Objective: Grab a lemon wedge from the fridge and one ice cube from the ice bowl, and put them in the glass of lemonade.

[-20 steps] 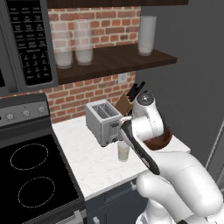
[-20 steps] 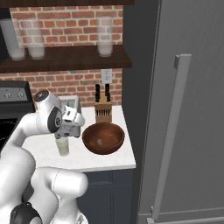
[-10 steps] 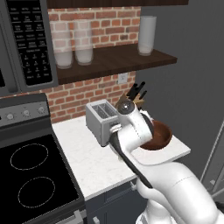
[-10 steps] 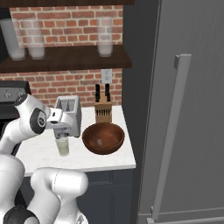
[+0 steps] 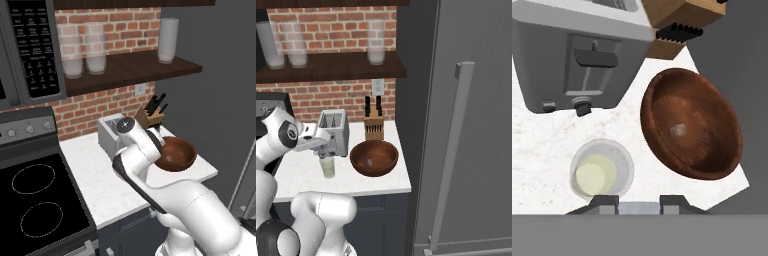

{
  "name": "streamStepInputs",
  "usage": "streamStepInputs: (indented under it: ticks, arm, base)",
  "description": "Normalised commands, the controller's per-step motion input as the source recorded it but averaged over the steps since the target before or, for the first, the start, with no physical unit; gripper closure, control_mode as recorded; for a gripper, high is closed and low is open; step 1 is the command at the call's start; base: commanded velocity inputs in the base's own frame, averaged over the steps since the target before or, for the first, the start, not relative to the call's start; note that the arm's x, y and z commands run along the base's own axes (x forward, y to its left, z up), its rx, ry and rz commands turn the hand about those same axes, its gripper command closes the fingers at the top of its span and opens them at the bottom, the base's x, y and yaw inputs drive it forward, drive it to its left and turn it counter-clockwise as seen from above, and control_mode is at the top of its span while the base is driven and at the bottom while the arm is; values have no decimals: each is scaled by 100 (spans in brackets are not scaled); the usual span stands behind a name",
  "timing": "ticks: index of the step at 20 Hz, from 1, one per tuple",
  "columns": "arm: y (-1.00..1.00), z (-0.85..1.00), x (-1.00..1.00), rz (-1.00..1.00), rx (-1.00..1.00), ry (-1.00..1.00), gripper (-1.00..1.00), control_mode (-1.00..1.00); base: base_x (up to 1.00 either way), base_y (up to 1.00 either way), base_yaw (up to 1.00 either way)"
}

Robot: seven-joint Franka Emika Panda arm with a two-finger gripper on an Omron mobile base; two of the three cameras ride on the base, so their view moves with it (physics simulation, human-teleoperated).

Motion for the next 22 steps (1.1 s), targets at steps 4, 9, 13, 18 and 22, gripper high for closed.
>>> streamStepInputs:
  ticks: [4,9,13,18,22]
  arm:
    - [7,-12,0,2,-1,10,100,-100]
    - [6,-33,5,2,-1,4,100,-100]
    - [0,-23,5,1,0,3,100,-100]
    - [0,-6,0,0,0,6,100,-100]
    - [0,0,0,0,-1,13,100,-100]
  base:
    - [0,0,0]
    - [0,0,0]
    - [0,0,0]
    - [0,0,0]
    - [0,0,0]
